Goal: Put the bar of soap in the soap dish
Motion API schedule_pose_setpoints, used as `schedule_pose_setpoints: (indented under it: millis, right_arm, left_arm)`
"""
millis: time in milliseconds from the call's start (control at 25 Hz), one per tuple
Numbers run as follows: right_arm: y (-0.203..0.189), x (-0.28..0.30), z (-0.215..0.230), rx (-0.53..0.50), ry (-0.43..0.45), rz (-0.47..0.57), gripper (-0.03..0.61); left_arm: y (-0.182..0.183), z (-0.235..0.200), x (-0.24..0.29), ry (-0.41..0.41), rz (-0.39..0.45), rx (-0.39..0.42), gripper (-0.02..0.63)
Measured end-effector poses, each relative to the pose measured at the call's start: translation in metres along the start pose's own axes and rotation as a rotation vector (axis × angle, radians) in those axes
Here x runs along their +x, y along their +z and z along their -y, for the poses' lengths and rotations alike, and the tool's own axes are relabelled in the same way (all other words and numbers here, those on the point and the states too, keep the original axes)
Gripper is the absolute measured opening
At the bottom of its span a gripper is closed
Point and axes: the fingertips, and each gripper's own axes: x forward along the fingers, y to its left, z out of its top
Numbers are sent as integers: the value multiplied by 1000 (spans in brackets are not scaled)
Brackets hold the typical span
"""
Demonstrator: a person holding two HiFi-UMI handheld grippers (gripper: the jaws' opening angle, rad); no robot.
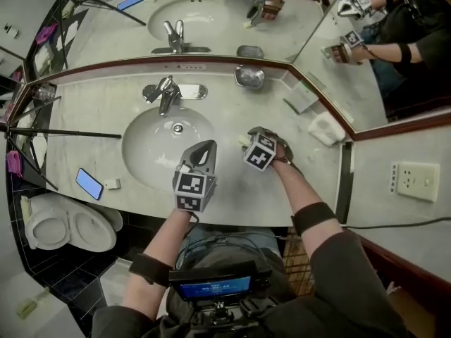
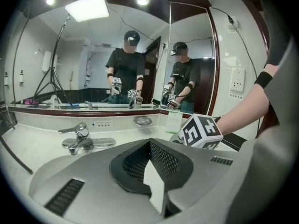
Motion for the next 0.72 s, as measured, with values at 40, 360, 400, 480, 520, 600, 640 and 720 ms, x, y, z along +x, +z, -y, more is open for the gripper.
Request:
schedule_pose_setpoints:
  millis: [40,360,400,480,520,600,640,720]
  right_arm:
    - [0,5,0,-6,0,-11,239]
    - [-3,25,-6,26,36,-56,156]
    - [-3,25,-6,32,33,-54,150]
    - [-4,24,-6,52,28,-53,147]
    - [-4,24,-6,65,26,-51,147]
    - [-4,20,-3,89,17,-35,147]
    - [-3,17,0,98,9,-22,147]
    - [4,4,10,118,-17,20,147]
  left_arm:
    - [-2,-2,-1,4,-2,-3,2]
    - [-13,-16,-9,29,-18,-27,2]
    - [-13,-16,-9,30,-19,-27,2]
    - [-14,-16,-9,28,-19,-28,2]
    - [-13,-15,-10,27,-18,-28,2]
    - [-12,-14,-9,23,-14,-28,2]
    - [-11,-13,-8,22,-13,-27,2]
    - [-10,-11,-7,20,-11,-24,2]
